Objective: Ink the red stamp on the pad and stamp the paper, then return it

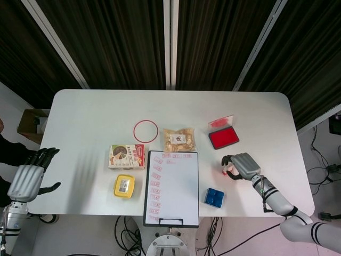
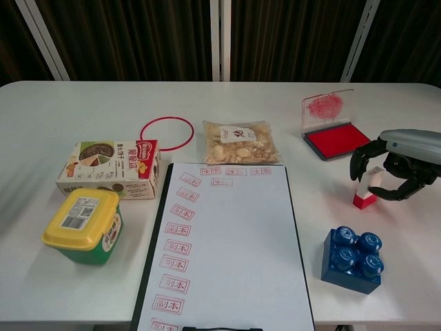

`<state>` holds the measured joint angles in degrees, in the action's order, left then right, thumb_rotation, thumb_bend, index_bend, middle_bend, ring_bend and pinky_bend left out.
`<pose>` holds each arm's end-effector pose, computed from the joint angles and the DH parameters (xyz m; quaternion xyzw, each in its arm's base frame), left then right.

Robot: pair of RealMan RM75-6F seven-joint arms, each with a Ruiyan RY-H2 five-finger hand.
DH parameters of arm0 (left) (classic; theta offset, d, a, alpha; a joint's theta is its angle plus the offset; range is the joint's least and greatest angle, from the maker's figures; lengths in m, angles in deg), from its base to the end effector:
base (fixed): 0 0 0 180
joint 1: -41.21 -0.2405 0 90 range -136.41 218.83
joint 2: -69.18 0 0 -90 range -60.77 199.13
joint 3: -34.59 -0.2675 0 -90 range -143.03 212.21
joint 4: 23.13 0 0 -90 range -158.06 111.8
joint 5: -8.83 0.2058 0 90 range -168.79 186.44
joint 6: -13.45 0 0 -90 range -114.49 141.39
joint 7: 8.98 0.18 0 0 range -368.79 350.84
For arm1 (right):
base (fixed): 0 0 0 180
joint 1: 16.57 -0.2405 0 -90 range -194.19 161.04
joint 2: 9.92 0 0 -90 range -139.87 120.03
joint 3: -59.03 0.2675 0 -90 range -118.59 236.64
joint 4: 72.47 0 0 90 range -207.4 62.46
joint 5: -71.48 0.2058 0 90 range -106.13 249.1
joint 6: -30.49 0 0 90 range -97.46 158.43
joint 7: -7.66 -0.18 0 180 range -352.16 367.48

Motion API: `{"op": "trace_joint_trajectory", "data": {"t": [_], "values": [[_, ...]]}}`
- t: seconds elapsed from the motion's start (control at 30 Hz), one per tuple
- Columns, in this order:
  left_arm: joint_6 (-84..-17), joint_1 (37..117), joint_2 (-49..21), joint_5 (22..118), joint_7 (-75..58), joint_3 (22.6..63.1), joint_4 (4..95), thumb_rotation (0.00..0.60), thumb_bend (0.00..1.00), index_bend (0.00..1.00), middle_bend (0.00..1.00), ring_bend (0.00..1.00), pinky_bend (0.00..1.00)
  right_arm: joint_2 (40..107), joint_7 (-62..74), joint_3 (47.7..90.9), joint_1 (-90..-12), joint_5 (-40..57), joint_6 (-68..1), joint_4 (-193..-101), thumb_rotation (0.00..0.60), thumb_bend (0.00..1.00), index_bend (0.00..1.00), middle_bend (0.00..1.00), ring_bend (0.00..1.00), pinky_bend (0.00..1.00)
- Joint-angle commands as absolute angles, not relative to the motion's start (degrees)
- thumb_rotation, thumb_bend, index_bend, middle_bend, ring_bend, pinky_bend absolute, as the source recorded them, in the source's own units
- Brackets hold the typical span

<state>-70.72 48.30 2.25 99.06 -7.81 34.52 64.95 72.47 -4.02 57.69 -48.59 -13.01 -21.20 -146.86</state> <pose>-0.3155 0.2194 0.1417 -0.6442 -0.3639 -0.3787 0.5560 -0.2711 -0.3269 -0.0136 0.7499 -0.4654 0.3113 0.3523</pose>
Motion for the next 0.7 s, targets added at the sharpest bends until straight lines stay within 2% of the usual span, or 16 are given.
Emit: {"op": "trace_joint_trajectory", "data": {"t": [0.03,0.2,0.37,0.57,0.7], "values": [[-70.72,48.30,2.25,99.06,-7.79,34.50,64.98,0.600,0.00,0.14,0.14,0.12,0.20,72.29,-4.04,57.53,-48.55,-13.34,-21.38,-147.04,0.600,0.31,0.40,0.40,0.83,1.00],[-70.61,48.35,2.24,99.07,-7.72,34.46,65.02,0.600,0.00,0.14,0.14,0.12,0.20,71.62,-3.79,57.15,-48.36,-14.11,-21.95,-147.59,0.600,0.31,0.38,0.39,0.83,1.00],[-70.57,48.39,2.26,99.13,-7.70,34.43,65.12,0.600,0.00,0.14,0.14,0.12,0.20,70.78,-3.50,56.92,-48.03,-14.53,-22.63,-148.23,0.600,0.30,0.31,0.36,0.83,1.00],[-70.66,48.33,2.29,99.20,-7.61,34.35,65.24,0.600,0.00,0.14,0.14,0.12,0.20,69.35,-2.92,56.40,-47.63,-16.01,-24.18,-149.10,0.600,0.27,0.10,0.25,0.83,0.99],[-71.02,48.15,2.58,99.20,-7.48,34.38,65.49,0.600,0.00,0.14,0.14,0.12,0.20,66.65,-0.83,56.33,-46.23,-19.69,-30.62,-150.53,0.600,0.21,0.01,0.20,0.79,0.97]]}}
